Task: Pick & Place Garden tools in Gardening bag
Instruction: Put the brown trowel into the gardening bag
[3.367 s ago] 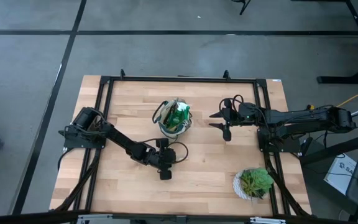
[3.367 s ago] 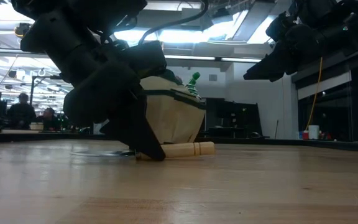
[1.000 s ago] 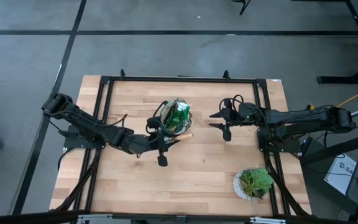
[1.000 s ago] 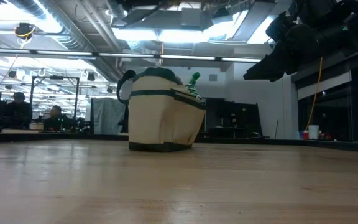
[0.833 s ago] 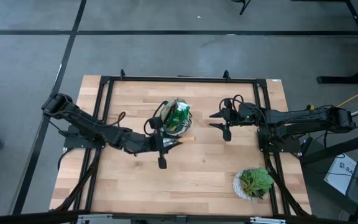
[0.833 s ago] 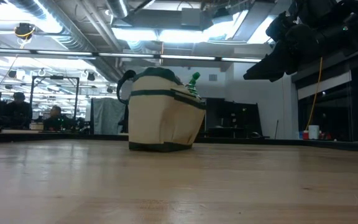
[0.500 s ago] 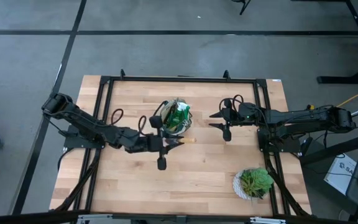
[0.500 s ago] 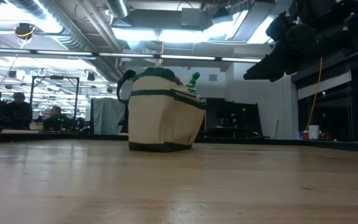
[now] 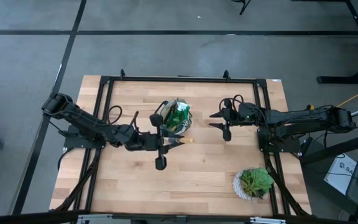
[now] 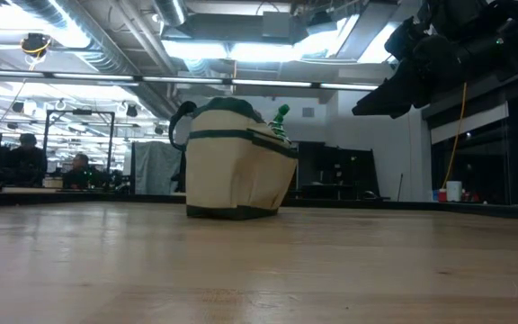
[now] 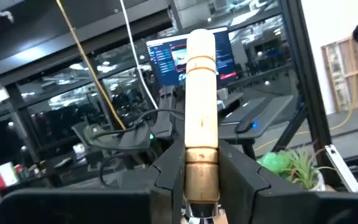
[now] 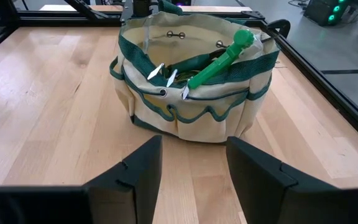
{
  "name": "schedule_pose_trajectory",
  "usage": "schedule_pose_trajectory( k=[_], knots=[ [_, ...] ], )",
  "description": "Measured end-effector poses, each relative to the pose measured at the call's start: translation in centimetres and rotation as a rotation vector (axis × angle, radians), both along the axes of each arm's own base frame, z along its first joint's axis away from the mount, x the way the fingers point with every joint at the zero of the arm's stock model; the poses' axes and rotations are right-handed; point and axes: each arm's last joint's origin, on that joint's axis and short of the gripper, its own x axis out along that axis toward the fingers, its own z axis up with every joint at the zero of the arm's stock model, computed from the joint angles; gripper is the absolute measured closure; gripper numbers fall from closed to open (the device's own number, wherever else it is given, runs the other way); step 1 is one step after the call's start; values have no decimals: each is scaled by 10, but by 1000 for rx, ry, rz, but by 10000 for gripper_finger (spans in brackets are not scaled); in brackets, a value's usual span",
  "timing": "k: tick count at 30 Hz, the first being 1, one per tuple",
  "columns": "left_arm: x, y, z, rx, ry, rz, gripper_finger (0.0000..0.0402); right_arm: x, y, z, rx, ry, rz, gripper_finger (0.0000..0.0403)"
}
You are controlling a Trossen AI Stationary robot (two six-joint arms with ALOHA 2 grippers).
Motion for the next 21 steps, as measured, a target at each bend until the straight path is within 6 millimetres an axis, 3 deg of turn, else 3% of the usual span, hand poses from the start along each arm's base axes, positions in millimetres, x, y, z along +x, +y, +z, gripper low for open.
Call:
schedule_pose_trajectory(
  k=[11,21],
  knots=[
    [9,13,-1,-29,-65,10,332,0,0,0,0,0,0,222],
    [25,13,-18,-46,-102,36,332,0,0,0,0,0,1,222]
  ],
)
